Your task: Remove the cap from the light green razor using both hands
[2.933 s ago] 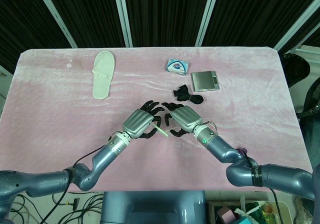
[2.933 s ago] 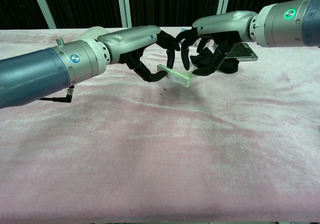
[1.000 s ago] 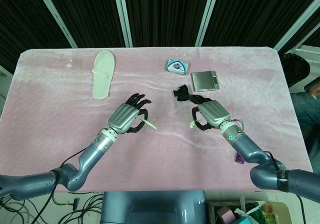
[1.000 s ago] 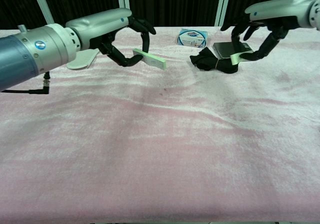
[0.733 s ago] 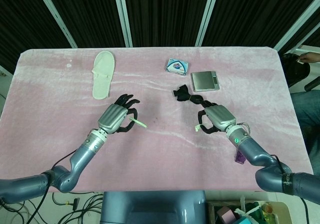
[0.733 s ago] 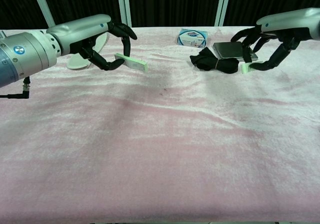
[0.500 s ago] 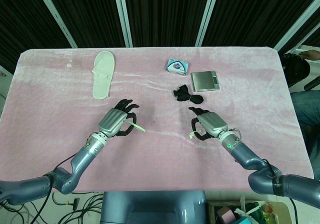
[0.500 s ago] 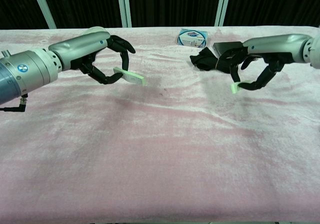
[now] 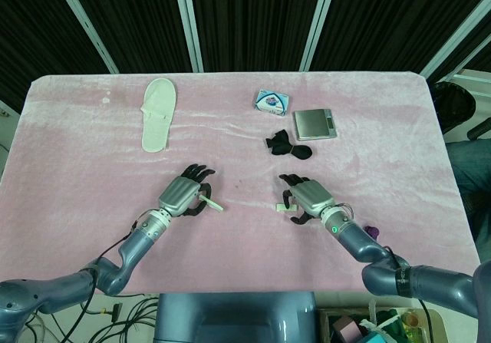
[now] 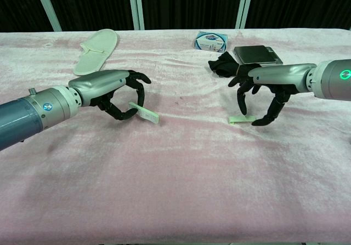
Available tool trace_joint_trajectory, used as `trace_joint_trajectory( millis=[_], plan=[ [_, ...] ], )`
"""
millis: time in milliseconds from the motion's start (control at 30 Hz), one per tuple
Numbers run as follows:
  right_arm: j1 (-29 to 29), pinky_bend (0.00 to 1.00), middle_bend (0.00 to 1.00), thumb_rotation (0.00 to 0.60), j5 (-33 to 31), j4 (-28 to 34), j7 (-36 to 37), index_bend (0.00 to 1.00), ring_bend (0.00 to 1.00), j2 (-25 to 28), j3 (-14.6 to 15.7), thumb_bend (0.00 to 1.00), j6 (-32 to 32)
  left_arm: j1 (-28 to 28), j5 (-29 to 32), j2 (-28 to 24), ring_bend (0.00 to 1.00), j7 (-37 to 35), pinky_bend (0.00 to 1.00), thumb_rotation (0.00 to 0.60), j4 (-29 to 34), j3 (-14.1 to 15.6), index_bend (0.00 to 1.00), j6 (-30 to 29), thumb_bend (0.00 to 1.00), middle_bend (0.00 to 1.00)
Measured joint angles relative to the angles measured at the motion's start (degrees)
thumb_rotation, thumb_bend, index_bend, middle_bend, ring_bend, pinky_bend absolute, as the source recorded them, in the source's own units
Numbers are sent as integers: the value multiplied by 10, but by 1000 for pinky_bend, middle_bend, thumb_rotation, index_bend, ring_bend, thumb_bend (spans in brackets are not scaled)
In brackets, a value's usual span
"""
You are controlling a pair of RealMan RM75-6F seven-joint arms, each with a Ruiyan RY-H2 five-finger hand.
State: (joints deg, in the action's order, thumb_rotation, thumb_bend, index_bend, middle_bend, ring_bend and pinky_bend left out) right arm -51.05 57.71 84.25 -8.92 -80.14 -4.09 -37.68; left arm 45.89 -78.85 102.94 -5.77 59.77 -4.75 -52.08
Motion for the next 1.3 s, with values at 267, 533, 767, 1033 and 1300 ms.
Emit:
trace_joint_trajectory(
  millis=[267,533,767,1033,1300],
  plan=[
    [-15,128,0,600,-87,62,-57,0,0,61,7,0,-18,-8,15,-37,0,-2,0,600,63,-22,107,-10,111,0],
    [31,127,0,600,-69,85,-12,0,0,118,-7,35,-84,-37,15,-124,0,27,0,600,165,-39,92,-73,115,0],
    [146,127,0,600,38,87,40,0,0,153,17,90,-239,-136,-11,-218,0,152,0,600,245,-12,86,-233,124,0],
    [271,128,0,600,145,90,77,0,0,171,69,92,-386,-271,-26,-282,0,202,0,600,292,47,99,-364,156,0],
    [367,128,0,600,210,110,53,0,0,172,115,93,-493,-348,-34,-328,0,200,0,600,358,96,114,-427,166,0]
  ],
)
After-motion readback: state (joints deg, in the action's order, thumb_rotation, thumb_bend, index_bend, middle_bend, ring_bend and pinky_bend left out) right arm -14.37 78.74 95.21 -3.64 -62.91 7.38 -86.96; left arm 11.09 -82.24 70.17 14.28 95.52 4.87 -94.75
